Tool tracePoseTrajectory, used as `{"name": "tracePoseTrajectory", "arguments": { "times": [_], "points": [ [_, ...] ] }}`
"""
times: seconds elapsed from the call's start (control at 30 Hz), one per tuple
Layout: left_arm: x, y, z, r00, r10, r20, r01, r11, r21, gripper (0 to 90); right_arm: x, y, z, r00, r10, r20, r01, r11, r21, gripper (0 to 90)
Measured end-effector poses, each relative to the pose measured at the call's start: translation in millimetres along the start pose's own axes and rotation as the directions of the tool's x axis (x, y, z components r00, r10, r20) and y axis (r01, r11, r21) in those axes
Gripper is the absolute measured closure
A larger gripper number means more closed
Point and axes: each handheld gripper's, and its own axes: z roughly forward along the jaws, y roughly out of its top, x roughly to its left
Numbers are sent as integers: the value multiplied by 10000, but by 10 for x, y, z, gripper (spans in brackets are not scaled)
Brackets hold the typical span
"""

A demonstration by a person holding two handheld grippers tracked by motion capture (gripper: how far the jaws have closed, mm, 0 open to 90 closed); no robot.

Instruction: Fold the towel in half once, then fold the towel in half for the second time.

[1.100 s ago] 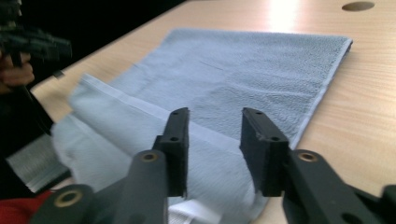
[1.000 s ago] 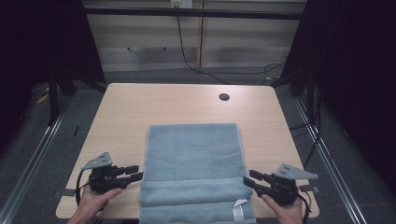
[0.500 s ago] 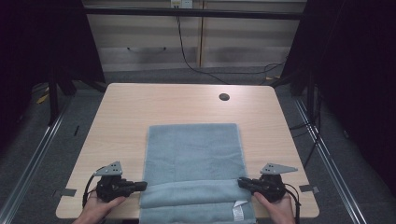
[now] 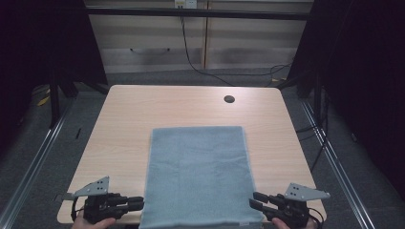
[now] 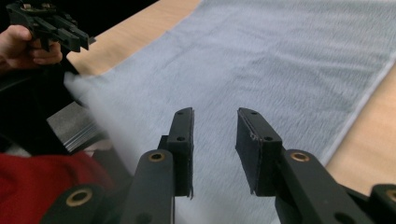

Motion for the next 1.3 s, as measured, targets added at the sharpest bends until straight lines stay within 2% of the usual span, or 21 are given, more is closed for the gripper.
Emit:
{"name": "tracePoseTrajectory", "arguments": {
  "times": [0.1,0.13,0.17,0.2,0.23,0.3,0.37,0.47,0.53,0.6,0.73,0.8,0.9,0.93,1.0,1.03,1.07,1.13,1.23,1.27,1.3],
  "points": [
    [198,118,134,9982,-162,-570,171,9998,143,662,-105,87,165,9999,-122,120,120,9997,192,665],
    [198,118,134,9982,-162,-570,171,9998,143,652,-167,121,254,9997,-150,191,145,9996,232,655],
    [319,178,224,9961,-467,-750,482,9987,180,636,-250,172,384,9995,-175,244,168,9995,282,652],
    [480,278,358,9910,-527,-1227,582,9974,421,635,-324,216,497,9996,-140,247,131,9993,353,644],
    [562,342,436,9884,-595,-1396,678,9962,554,628,-381,249,586,9994,-117,332,104,9992,385,640],
    [681,458,607,9850,-291,-1699,451,9948,913,620,-532,343,853,9987,-184,468,153,9976,672,642],
    [773,532,770,9750,-152,-2218,409,9929,1115,615,-622,400,1039,9976,-210,657,146,9952,972,636],
    [846,559,956,9635,27,-2678,389,9880,1496,608,-729,441,1286,9956,-349,875,210,9877,1550,628],
    [848,520,998,9621,220,-2717,200,9884,1506,613,-770,404,1374,9951,-205,963,23,9827,1852,630],
    [822,498,969,9638,288,-2650,140,9873,1580,614,-747,364,1364,9951,-26,984,-151,9838,1785,630],
    [701,386,879,9699,328,-2413,60,9874,1584,628,-589,265,1266,9962,-125,867,-44,9813,1927,633],
    [612,332,826,9740,406,-2230,-16,9851,1721,629,-460,216,1196,9960,-499,742,320,9737,2256,645],
    [499,274,772,9756,547,-2128,-126,9808,1947,629,-379,175,1147,9974,-474,540,334,9711,2363,644],
    [422,238,726,9791,497,-1970,-83,9786,2056,629,-270,134,1084,9984,-408,401,290,9649,2611,639],
    [404,231,689,9842,655,-1643,-284,9754,2185,602,-218,145,1057,9978,-635,204,552,9581,2812,617],
    [436,253,663,9839,667,-1661,-317,9783,2049,595,-212,181,1036,9969,-758,213,668,9572,2815,607],
    [517,307,624,9814,412,-1874,-95,9859,1673,594,-253,243,1023,9955,-894,307,786,9631,2573,592],
    [672,408,576,9751,78,-2217,195,9925,1204,579,-429,421,988,9930,-887,775,728,9796,1874,575],
    [979,552,553,9584,-311,-2837,537,9960,720,554,-840,642,1009,9833,-420,1771,192,9915,1290,535],
    [1147,599,568,9557,-619,-2877,818,9950,579,541,-970,685,1037,9823,-254,1857,29,9927,1203,534],
    [1147,599,568,9557,-619,-2877,818,9950,579,528,-970,685,1037,9823,-254,1857,29,9927,1203,534]
  ]
}}
